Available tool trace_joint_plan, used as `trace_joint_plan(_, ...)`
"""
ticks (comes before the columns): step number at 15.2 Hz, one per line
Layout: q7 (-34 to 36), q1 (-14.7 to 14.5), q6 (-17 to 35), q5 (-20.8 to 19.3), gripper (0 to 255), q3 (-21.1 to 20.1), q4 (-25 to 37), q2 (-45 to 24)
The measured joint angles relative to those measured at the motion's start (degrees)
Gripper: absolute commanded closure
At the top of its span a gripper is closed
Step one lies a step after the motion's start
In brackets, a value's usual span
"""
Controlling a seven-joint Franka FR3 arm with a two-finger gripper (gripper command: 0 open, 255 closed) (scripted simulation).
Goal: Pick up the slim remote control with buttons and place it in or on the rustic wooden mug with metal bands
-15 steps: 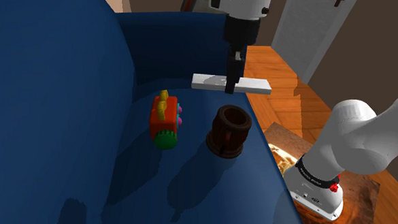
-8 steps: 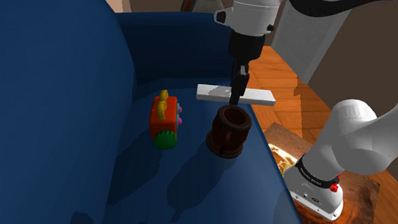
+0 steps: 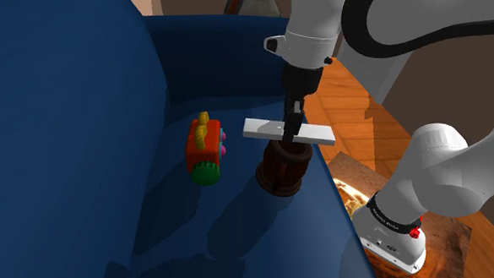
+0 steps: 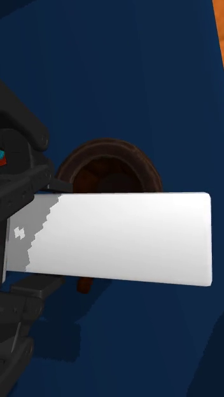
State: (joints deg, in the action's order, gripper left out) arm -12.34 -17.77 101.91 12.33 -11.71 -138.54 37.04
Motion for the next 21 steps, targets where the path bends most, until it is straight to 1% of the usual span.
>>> trace_joint_plan(6,-0.03,-0.02,0.53,0.06,255,-0.08,-0.43,-0.08)
trace_joint_plan(7,-0.03,-0.02,0.54,0.06,0,-0.08,-0.43,-0.08)
trace_joint_plan(13,-0.03,-0.02,0.54,0.06,0,-0.08,-0.42,-0.07)
trace_joint_plan(17,0.10,0.36,-4.85,-0.72,0,0.87,5.18,-0.25)
trace_joint_plan(21,0.22,0.44,-6.45,-0.91,0,1.07,6.90,-0.42)
